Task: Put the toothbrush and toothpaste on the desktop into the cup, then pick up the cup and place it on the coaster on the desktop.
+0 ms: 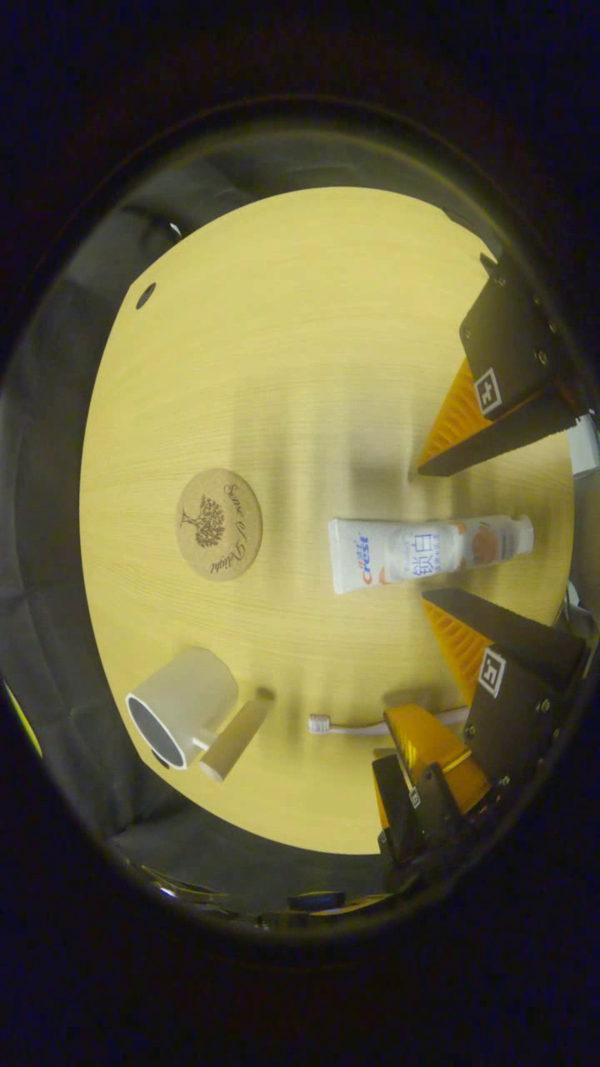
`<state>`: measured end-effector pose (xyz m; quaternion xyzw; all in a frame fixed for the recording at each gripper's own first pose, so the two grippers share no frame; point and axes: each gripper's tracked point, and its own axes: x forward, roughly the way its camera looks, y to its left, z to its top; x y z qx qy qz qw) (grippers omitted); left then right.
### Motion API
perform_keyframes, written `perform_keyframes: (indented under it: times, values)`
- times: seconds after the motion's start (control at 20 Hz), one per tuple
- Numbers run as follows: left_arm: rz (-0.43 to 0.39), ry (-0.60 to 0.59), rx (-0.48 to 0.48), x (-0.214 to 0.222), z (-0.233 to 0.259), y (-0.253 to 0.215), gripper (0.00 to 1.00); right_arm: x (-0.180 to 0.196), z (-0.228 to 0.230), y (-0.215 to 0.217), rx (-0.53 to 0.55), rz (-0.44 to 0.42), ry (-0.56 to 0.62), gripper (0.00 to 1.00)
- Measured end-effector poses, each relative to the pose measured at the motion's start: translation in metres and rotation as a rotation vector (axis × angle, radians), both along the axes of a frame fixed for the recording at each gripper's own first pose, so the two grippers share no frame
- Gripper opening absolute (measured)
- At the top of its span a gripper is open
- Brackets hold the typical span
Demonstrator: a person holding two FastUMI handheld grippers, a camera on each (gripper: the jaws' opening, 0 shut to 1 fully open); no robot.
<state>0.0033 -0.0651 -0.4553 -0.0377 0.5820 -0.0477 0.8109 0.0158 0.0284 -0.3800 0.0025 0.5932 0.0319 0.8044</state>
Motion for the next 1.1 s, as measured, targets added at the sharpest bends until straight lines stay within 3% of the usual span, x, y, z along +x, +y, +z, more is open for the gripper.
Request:
perform_keyframes:
  times: [0.4, 0.45, 0.5, 0.65, 0.75, 0.8, 0.9, 0.95, 1.0, 1.05, 1.1]
  values:
    - [-0.012, 0.043, 0.076, -0.003, -0.008, 0.008, 0.93, -0.004, -0.017, -0.001, -0.045, 0.013, 0.056, 0.85]
    - [-0.008, 0.046, 0.075, -0.003, -0.009, 0.008, 0.87, -0.004, -0.019, -0.001, -0.048, 0.015, 0.062, 0.85]
    - [-0.006, 0.046, 0.075, -0.002, -0.009, 0.008, 0.93, -0.005, -0.021, 0.0, -0.049, 0.016, 0.065, 0.85]
    - [-0.008, 0.051, 0.076, -0.003, -0.008, 0.008, 0.93, -0.004, -0.023, -0.003, -0.064, 0.019, 0.067, 0.84]
    - [-0.014, 0.066, 0.077, -0.003, -0.009, 0.007, 0.93, -0.004, -0.023, -0.005, -0.074, 0.012, 0.073, 0.8]
    - [-0.015, 0.074, 0.077, -0.003, -0.009, 0.007, 0.88, -0.004, -0.024, -0.007, -0.08, 0.009, 0.078, 0.76]
    - [-0.018, 0.096, 0.08, -0.003, -0.009, 0.007, 0.92, -0.004, -0.024, -0.011, -0.088, -0.003, 0.088, 0.63]
    - [-0.024, 0.104, 0.081, -0.003, -0.009, 0.004, 0.85, -0.004, -0.023, -0.011, -0.084, -0.004, 0.098, 0.57]
    - [-0.033, 0.112, 0.08, -0.002, -0.008, 0.002, 0.94, -0.006, -0.024, -0.01, -0.083, -0.002, 0.109, 0.54]
    - [-0.045, 0.117, 0.08, -0.002, -0.009, -0.001, 0.79, -0.007, -0.023, -0.01, -0.082, 0.001, 0.119, 0.54]
    - [-0.057, 0.127, 0.081, -0.002, -0.009, -0.004, 0.75, -0.008, -0.024, -0.01, -0.082, 0.003, 0.126, 0.54]
